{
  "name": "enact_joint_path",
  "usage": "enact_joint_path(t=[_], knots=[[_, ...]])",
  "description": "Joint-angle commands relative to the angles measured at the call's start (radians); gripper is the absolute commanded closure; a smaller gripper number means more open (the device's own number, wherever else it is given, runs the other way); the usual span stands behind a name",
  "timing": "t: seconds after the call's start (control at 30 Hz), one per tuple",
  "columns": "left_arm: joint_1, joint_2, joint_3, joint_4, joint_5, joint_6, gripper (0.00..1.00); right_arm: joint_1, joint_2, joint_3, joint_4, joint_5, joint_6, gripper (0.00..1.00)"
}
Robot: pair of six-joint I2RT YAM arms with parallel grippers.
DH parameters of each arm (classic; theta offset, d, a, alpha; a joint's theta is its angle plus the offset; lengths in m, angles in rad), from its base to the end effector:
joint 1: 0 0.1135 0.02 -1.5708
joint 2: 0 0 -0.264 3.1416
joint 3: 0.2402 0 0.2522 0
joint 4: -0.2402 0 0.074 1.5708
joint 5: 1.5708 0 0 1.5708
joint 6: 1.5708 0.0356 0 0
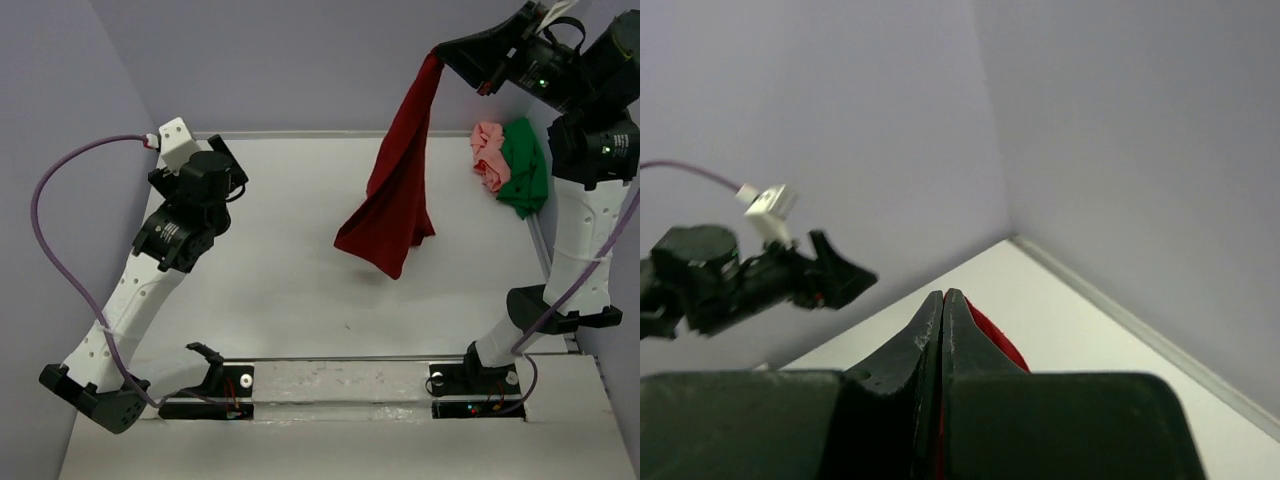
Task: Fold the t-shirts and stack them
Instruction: Move the tshirt to the center of the board
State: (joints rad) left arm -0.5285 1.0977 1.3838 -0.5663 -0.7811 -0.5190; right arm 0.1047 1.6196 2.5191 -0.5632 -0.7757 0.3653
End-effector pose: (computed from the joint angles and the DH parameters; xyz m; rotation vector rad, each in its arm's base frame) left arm 0.1967 -0.0859 0.4477 -0.5155 1.6918 -0.0338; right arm 0.2282 0.0490 0.6391 -0.5296 1.2810 0.8714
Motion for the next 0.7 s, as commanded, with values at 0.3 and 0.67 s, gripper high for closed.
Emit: enact_joint_path(t=[0.3, 0.67], knots=[[-0.004, 0.005, 0.106, -0.075, -0.152, 0.000, 0.01, 0.205, 0.053, 0.145, -0.174, 0.257, -0.176, 1.00], [-0.008, -0.024, -0.011, 0.065, -0.003, 0.054, 0.01, 0.205, -0.195, -0.034, 0.121, 0.478, -0.468, 1.00]])
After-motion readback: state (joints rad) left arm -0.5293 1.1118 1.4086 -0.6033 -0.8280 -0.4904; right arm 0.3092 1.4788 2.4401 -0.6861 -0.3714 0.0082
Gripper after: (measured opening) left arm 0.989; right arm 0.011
